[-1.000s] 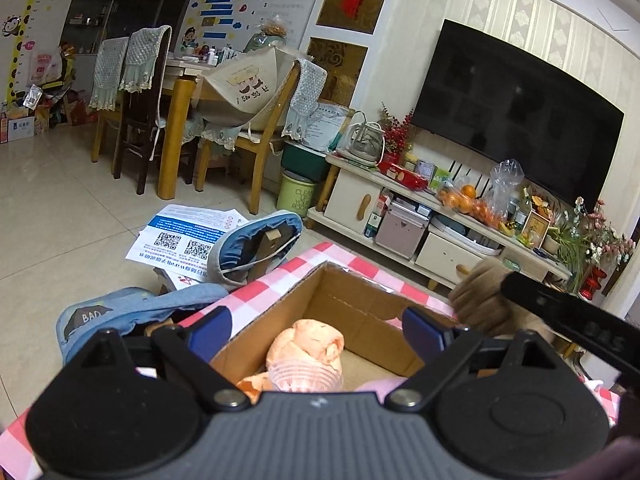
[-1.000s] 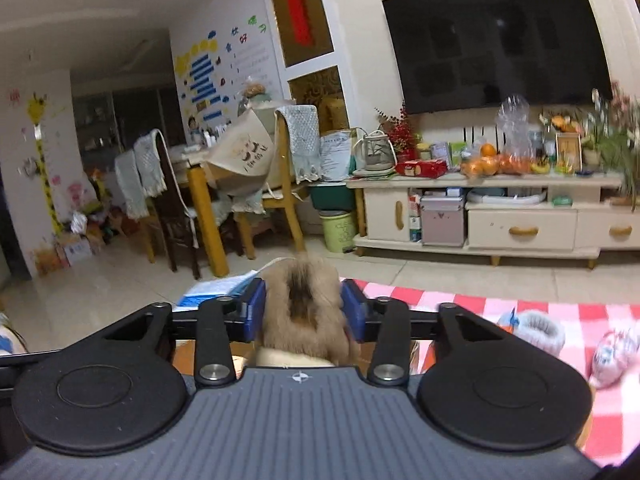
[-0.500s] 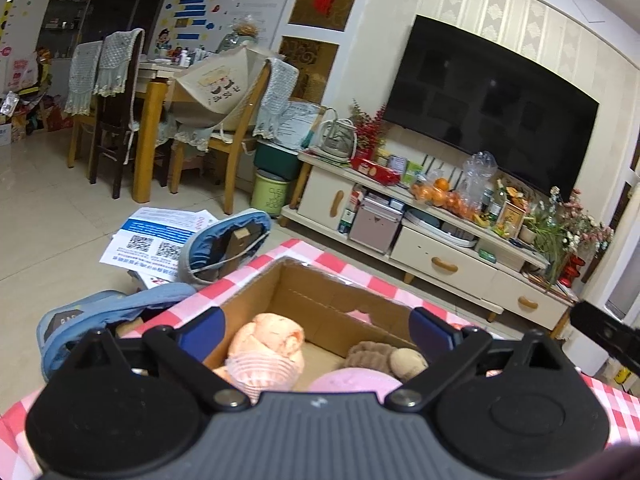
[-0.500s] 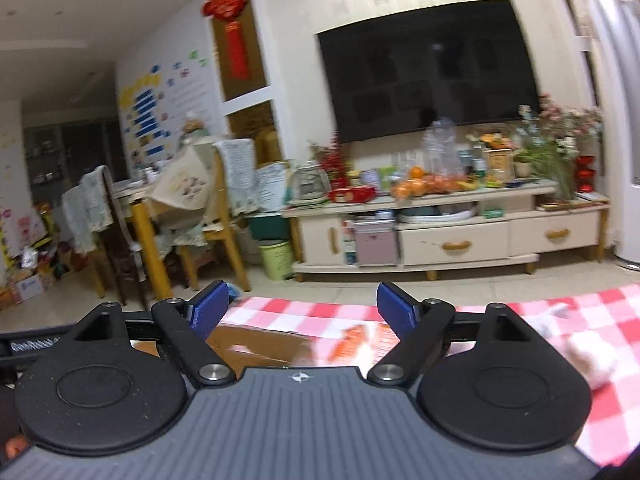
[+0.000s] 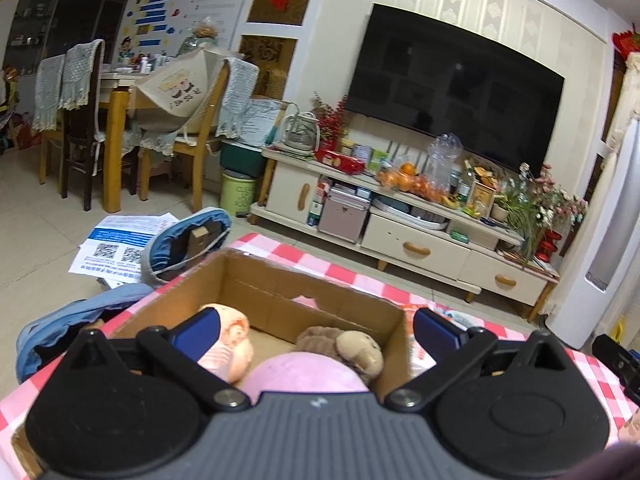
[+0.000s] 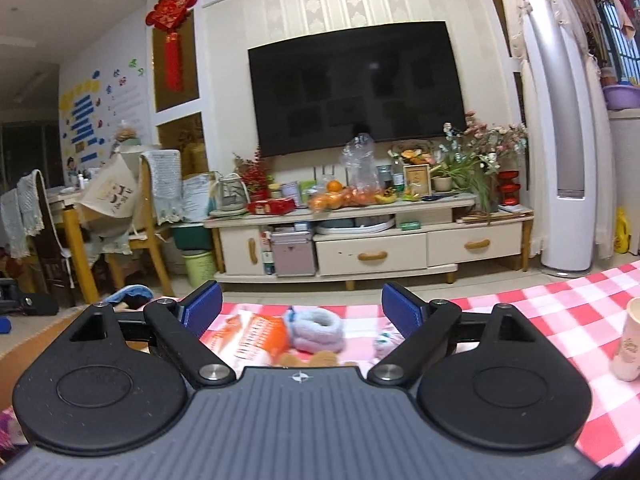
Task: Organize soft objects
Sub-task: 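Move the right gripper to the white fluffy roll while the left approaches the yellow bear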
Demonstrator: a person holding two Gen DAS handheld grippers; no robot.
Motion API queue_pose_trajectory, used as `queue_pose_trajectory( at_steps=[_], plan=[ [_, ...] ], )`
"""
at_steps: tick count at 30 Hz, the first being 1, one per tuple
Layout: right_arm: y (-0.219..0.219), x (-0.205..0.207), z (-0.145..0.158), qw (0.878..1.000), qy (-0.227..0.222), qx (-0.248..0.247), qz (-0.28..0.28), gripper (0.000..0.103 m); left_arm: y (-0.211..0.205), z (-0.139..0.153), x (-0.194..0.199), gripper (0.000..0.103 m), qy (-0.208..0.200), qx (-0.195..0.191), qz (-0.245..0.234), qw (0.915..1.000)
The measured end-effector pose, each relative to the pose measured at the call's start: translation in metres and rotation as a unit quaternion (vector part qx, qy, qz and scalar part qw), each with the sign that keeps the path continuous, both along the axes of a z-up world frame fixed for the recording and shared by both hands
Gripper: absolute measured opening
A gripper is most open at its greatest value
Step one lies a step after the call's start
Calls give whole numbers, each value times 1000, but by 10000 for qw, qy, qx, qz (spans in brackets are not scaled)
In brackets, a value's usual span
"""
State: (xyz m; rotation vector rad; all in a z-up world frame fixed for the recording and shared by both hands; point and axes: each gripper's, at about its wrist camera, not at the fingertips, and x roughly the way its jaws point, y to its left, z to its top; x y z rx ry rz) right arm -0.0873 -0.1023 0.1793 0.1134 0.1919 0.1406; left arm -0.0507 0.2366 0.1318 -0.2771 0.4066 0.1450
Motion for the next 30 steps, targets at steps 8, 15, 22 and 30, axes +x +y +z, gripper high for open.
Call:
queue_pose_trajectory(
  at_steps=[8, 15, 22, 30],
  plan=[
    [-15, -4, -6, 9998, 70, 37, -184, 103, -29, 1, 4, 102, 15, 178, -303, 9994],
    [-27, -7, -19, 9990, 324, 77, -281, 103, -51, 0, 9, 102, 36, 314, -488, 9983],
    [-52, 0, -35, 9960, 628, 25, -632, 103, -81, -4, 14, 102, 67, 495, -813, 9954],
    [-87, 26, -60, 9883, 1198, 299, -896, 103, -114, -15, 19, 102, 99, 797, -1342, 9877]
  ],
)
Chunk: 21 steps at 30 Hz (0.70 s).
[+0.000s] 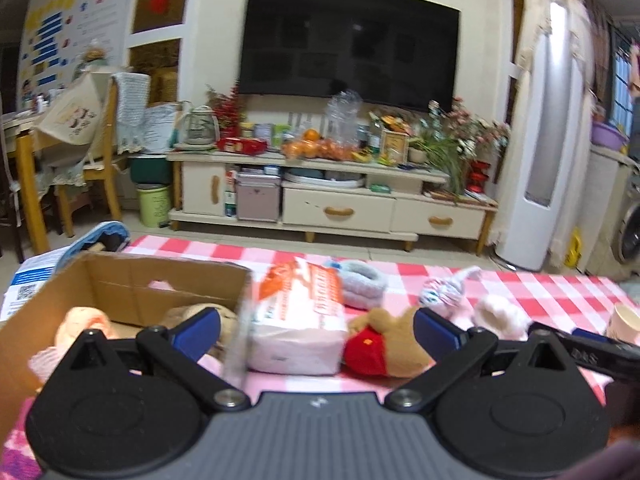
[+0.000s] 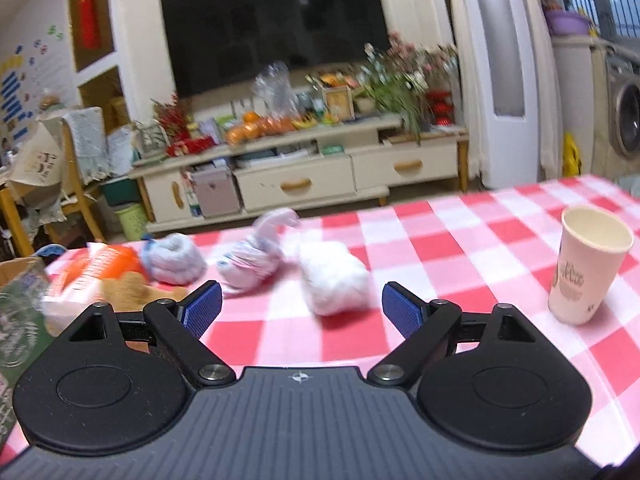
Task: Organize soft objects
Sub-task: 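Move the right gripper to the white fluffy roll while the left approaches the yellow bear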
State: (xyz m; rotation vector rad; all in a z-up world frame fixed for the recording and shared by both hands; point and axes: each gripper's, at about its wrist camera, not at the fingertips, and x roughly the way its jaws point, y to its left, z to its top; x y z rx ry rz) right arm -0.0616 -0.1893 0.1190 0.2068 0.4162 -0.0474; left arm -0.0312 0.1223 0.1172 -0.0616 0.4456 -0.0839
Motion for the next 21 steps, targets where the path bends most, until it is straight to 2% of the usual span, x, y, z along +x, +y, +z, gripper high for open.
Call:
queue_pose_trajectory(
  at_steps=[6, 12, 17, 21],
  plan=[
    [-20, 24, -21, 9996, 144, 255, -51, 103, -34, -15, 8, 102, 87, 247, -349, 9990],
    [-39, 52, -32, 9965, 179, 813, -67, 103, -68, -33, 22, 102, 103, 580, -626, 9963],
    [-41, 61, -37, 9960, 210, 869, 39, 103, -91, -49, 35, 102, 84, 865, -809, 9929],
    [-41, 65, -37, 9962, 228, 839, 101, 103, -98, -61, 49, 102, 195, 893, -676, 9935]
  ],
)
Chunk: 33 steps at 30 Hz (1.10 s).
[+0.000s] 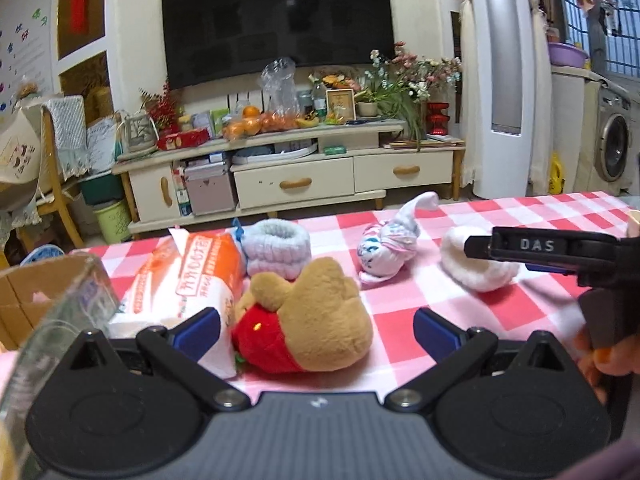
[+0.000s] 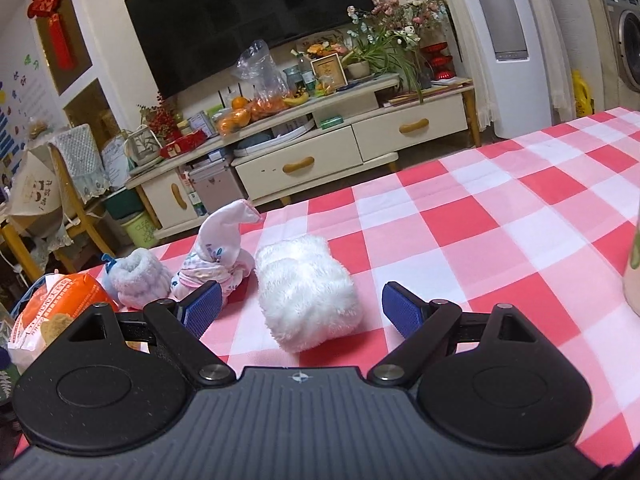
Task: Organize soft objects
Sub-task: 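Move the right gripper to the white fluffy roll while the left approaches the yellow bear, then close the right gripper on the white fluffy roll while the left grips the yellow bear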
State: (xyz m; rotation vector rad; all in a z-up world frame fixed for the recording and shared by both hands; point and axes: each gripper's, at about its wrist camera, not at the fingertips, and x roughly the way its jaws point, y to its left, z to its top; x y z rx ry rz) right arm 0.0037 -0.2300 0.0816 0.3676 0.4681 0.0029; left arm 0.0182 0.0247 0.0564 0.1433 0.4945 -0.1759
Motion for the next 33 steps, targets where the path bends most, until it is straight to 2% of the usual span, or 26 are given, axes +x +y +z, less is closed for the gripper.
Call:
queue_pose_trajectory(
  at_steps=[12, 17, 21, 23, 24, 25, 28, 30, 33],
  plan=[
    [-2, 11, -3, 10000, 48, -1, 48, 103, -2, -14, 43, 102, 127, -110, 85, 9998],
    [0, 13, -2, 10000, 13, -16, 38, 103, -6, -22, 55, 102, 219, 31, -3, 9998],
    [-1, 13, -2, 10000, -24, 2, -9, 103, -3, -25, 59, 92, 243, 63, -3, 9997],
    [-1, 13, -2, 10000, -67, 6, -10, 103, -2, -25, 59, 91, 241, 63, 38, 9997],
    [-1, 13, -2, 10000, -71, 7, -13, 99, -1, -24, 59, 89, 243, 38, 20, 9997],
    [-1, 14, -3, 10000, -74, 15, -9, 89, 0, -24, 58, 88, 241, 9, 14, 9997],
    [-1, 15, -4, 10000, -66, 25, 49, 69, -1, -24, 56, 85, 210, 16, 42, 9998],
    [-1, 15, -4, 9999, -70, 17, 76, 63, -2, -24, 53, 85, 183, 34, 59, 9998],
    [1, 15, -5, 9999, -53, -47, 144, 60, -2, -22, 47, 84, 167, -17, 91, 9998]
  ],
)
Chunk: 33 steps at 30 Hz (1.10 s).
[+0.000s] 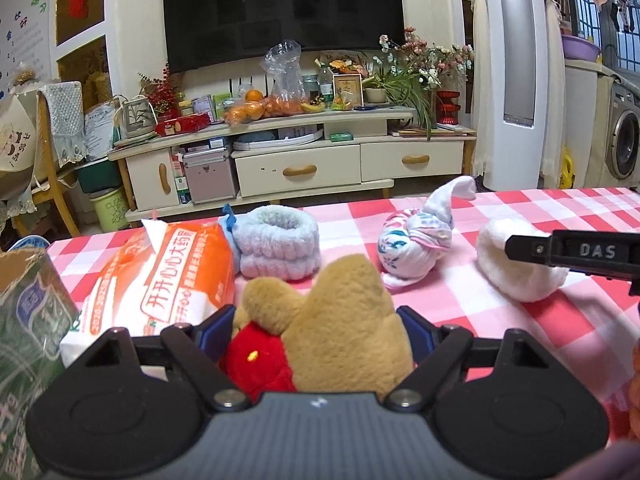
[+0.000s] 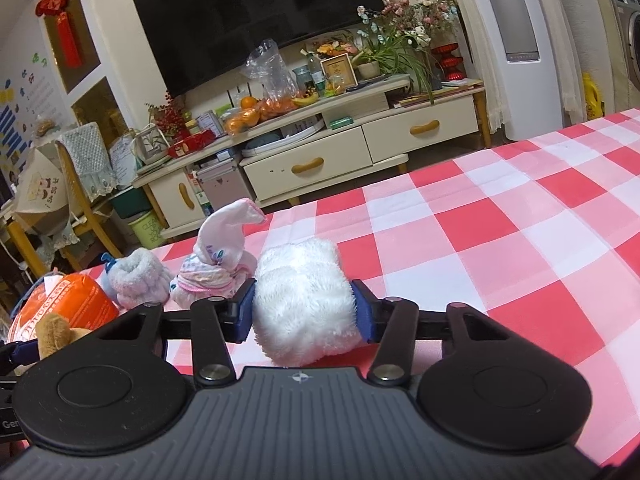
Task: Organize soft objects
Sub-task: 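Close the right gripper on the white fluffy roll while the left grips the yellow bear, then carry the fluffy roll and bear over the box and open both grippers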
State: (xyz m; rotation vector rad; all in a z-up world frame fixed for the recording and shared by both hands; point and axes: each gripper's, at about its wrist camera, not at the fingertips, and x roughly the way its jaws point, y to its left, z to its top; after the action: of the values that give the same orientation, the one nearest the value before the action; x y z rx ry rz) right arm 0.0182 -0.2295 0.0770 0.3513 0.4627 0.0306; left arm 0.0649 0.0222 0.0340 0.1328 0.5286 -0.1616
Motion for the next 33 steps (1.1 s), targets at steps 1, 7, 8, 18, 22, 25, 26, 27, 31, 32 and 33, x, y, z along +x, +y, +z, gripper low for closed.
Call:
queue_pose_trajectory(
  at_steps=[1, 7, 8, 18, 22, 25, 26, 27, 31, 32, 33],
  plan=[
    [1, 0, 0, 10000, 18, -46, 29, 58, -1, 0, -3, 84, -4, -12, -8, 10000],
    [2, -5, 0, 9998, 93, -32, 142, 57, -1, 6, -19, 84, 83, -244, -96, 9996],
    [3, -6, 0, 9998, 98, -52, 162, 57, -1, 8, -20, 84, 48, -235, -122, 9996],
    [17, -21, 4, 9994, 131, -233, 216, 55, 16, 37, -31, 84, -262, -481, -58, 9985],
    [22, -29, 9, 9991, 85, -338, 250, 55, 21, 53, -39, 84, -439, -598, -73, 9972],
    [26, -36, 17, 9989, -11, -371, 295, 55, 26, 62, -43, 84, -508, -708, -3, 9962],
    [27, -38, 20, 9987, -49, -404, 320, 55, 28, 65, -45, 84, -519, -724, 20, 9960],
    [29, -41, 22, 9984, -83, -438, 349, 55, 30, 67, -46, 84, -529, -728, 50, 9959],
    [38, -48, 31, 9973, -227, -542, 451, 55, 42, 77, -54, 84, -565, -719, 210, 9956],
    [40, -50, 33, 9970, -260, -558, 476, 55, 45, 79, -55, 84, -592, -718, 262, 9953],
    [44, -51, 36, 9967, -283, -568, 497, 55, 48, 81, -57, 84, -628, -741, 316, 9948]
  ],
)
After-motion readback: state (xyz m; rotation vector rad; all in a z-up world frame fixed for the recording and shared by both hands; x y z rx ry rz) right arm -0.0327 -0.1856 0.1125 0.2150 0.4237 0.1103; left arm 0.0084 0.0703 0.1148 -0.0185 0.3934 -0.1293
